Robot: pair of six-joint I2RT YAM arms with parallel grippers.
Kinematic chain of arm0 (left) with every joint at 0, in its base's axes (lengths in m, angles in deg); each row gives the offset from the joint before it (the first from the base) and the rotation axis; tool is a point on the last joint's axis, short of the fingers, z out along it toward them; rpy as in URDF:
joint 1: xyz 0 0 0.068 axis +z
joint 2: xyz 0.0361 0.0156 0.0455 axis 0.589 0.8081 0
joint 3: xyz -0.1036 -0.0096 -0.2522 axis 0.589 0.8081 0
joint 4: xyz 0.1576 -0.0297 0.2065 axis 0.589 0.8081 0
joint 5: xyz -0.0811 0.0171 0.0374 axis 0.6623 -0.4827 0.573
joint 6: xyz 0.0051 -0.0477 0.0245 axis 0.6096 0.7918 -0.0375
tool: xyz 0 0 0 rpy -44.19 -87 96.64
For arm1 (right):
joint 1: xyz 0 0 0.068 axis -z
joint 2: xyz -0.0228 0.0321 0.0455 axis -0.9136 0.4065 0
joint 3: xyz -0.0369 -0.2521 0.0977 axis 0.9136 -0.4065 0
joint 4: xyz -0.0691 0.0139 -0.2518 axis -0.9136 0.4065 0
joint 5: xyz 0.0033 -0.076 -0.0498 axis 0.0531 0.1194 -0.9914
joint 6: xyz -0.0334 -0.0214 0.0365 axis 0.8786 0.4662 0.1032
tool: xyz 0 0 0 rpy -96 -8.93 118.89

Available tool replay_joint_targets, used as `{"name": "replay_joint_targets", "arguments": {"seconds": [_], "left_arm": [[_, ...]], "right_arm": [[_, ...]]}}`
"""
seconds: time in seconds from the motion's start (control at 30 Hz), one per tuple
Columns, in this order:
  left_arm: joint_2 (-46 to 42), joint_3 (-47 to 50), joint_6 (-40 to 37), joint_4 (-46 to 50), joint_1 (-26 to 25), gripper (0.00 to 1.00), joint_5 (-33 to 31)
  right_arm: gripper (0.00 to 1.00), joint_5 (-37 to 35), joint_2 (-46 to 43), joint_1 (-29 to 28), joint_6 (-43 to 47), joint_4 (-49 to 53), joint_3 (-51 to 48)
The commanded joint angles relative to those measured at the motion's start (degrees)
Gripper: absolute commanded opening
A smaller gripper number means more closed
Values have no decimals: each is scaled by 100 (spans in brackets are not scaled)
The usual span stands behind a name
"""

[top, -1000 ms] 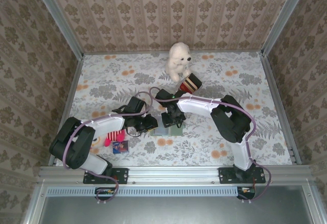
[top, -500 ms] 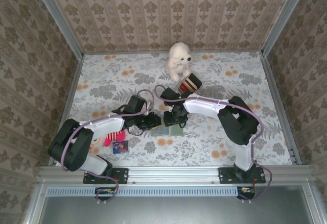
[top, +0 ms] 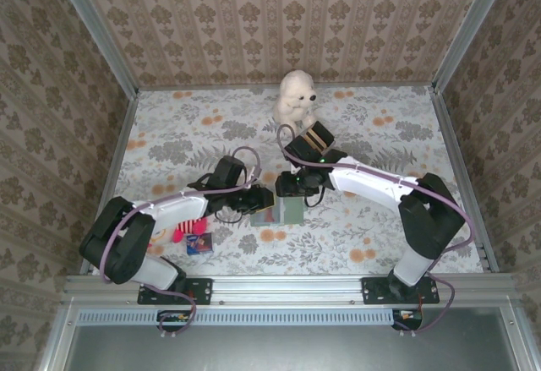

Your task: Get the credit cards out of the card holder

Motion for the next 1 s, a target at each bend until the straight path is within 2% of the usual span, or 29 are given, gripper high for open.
{"name": "replay_joint_targets", "arguments": {"seconds": [0.0, 0.27, 0.8, 0.97], "left_arm": [[40, -183, 21, -207, -88, 27, 116], [341, -294, 67, -290, -240, 27, 85], [493, -401, 95, -247, -352, 33, -134], [490, -471, 86, 279, -337, 31, -575]], "right_arm": [[45, 286, -276, 184, -453, -423, -353], [46, 1037, -523, 564, -861, -1081, -899], [47, 906, -637, 627, -793, -906, -1000], [44, 991, -531, 628, -743, -855, -1009]]}}
